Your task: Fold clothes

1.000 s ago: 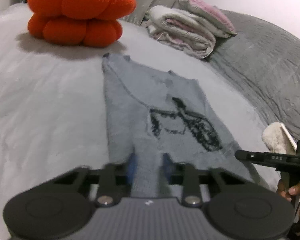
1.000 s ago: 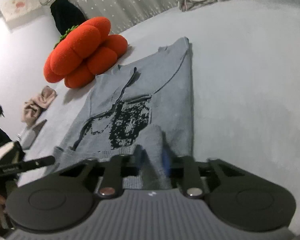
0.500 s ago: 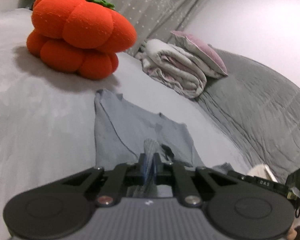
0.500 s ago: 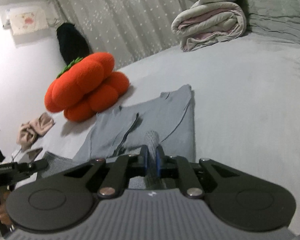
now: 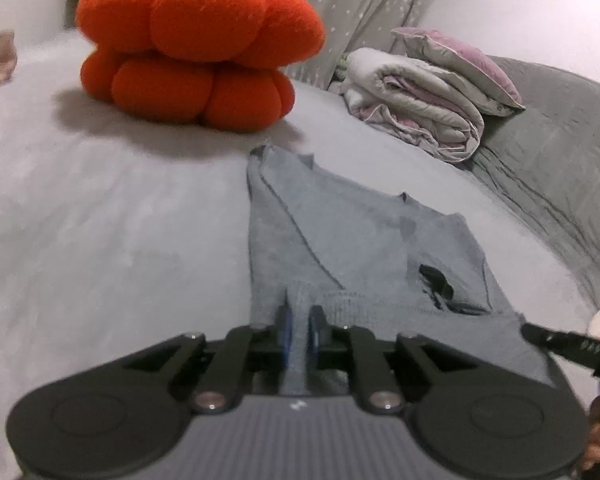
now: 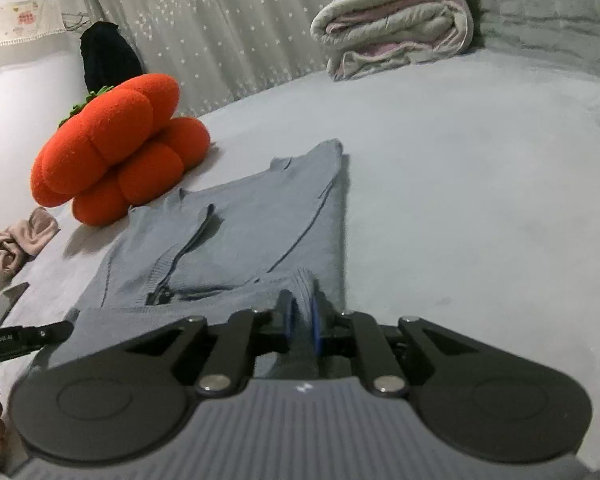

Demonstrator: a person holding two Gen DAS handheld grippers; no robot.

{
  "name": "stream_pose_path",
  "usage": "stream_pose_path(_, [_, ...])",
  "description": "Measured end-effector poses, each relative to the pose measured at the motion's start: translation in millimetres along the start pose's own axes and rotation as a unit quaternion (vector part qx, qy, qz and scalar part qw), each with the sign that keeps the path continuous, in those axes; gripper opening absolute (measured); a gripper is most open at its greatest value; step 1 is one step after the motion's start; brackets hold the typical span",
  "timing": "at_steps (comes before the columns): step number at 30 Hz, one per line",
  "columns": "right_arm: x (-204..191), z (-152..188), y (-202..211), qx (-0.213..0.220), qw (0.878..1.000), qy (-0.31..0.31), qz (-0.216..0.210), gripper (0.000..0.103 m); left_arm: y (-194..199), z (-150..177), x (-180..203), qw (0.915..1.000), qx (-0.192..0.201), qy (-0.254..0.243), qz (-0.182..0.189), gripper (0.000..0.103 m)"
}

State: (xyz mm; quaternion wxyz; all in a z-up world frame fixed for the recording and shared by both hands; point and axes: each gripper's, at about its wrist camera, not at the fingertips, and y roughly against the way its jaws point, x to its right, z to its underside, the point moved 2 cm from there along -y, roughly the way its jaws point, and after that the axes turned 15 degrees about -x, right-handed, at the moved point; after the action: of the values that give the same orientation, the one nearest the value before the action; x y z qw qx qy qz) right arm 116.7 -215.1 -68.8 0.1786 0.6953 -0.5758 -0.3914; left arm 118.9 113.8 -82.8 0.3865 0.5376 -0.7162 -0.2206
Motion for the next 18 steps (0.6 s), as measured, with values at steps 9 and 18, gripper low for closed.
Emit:
stream_pose_path(9, [-23, 1, 17, 0.034, 0.999, 0.041, 0.012, 0.022, 16, 9, 32, 0.9953, 0.044, -0.082, -0.027, 0.022])
stream_pose_path(18, [-21, 10, 4, -0.002, 0.996, 0.073, 0.042, 0.024, 13, 13, 19, 0.9976, -0.001, -0.067, -0.020, 0.024])
